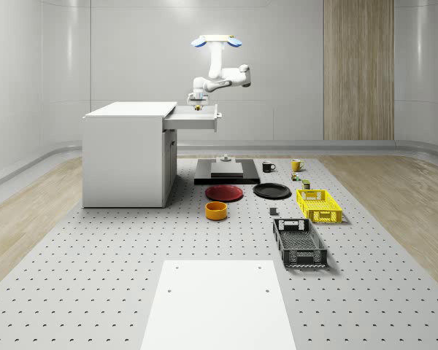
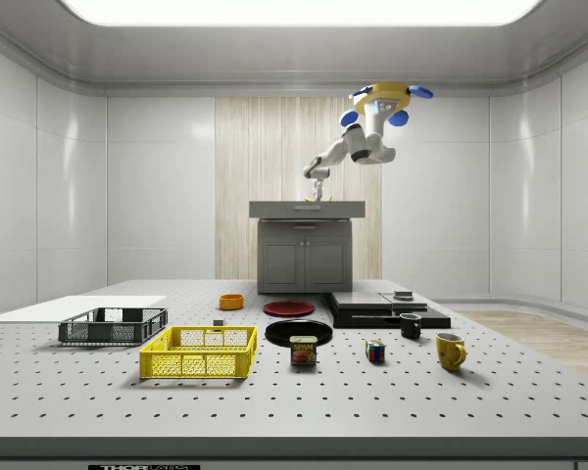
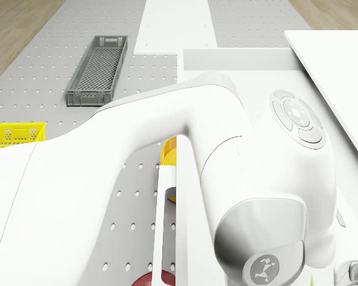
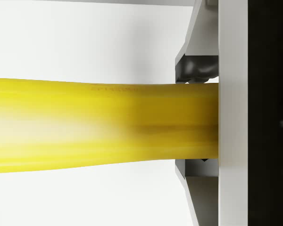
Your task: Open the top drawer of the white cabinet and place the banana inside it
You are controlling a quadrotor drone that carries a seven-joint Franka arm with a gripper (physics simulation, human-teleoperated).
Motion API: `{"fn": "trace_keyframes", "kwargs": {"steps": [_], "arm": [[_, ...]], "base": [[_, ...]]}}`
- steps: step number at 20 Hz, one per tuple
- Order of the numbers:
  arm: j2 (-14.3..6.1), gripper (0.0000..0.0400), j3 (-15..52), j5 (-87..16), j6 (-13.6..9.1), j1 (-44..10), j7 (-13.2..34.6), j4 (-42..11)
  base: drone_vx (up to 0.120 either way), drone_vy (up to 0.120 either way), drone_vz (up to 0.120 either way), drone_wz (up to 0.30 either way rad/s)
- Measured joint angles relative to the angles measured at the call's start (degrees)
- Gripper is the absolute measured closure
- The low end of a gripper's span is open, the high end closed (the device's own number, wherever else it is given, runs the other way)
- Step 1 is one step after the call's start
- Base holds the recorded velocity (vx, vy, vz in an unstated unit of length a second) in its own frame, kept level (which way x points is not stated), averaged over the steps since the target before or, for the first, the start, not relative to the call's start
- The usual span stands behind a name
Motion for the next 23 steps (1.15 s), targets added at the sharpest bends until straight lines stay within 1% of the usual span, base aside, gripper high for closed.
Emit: {"fn": "trace_keyframes", "kwargs": {"steps": [6, 10, 11, 12, 14, 16, 19, 23], "arm": [[0.6, 0.0207, 3.3, 2.9, 1.5, 0.9, -0.2, 1.2], [1.0, 0.0207, 4.5, 4.0, 2.0, 1.2, -0.2, 1.8], [1.1, 0.0191, 4.7, 4.2, 2.1, 1.3, -0.2, 1.9], [1.1, 0.0149, 4.8, 4.4, 2.1, 1.3, 0.1, 1.9], [1.3, 0.0090, 4.7, 4.4, 1.8, 1.2, 0.8, 1.9], [1.3, 0.0055, 4.1, 4.0, 1.3, 1.0, 1.3, 1.6], [1.3, 0.0026, 2.6, 2.9, 0.4, 0.5, 1.8, 1.0], [1.3, 0.0010, 1.3, 1.9, -0.5, 0.1, 2.2, 0.5]], "base": [[0.000, 0.000, 0.000, 0.000], [0.000, 0.000, 0.000, 0.000], [0.000, 0.000, 0.000, 0.000], [0.000, 0.000, 0.000, 0.000], [0.000, 0.000, 0.000, 0.000], [0.000, 0.000, 0.000, 0.000], [0.000, 0.000, 0.000, 0.000], [0.000, 0.000, 0.000, 0.000]]}}
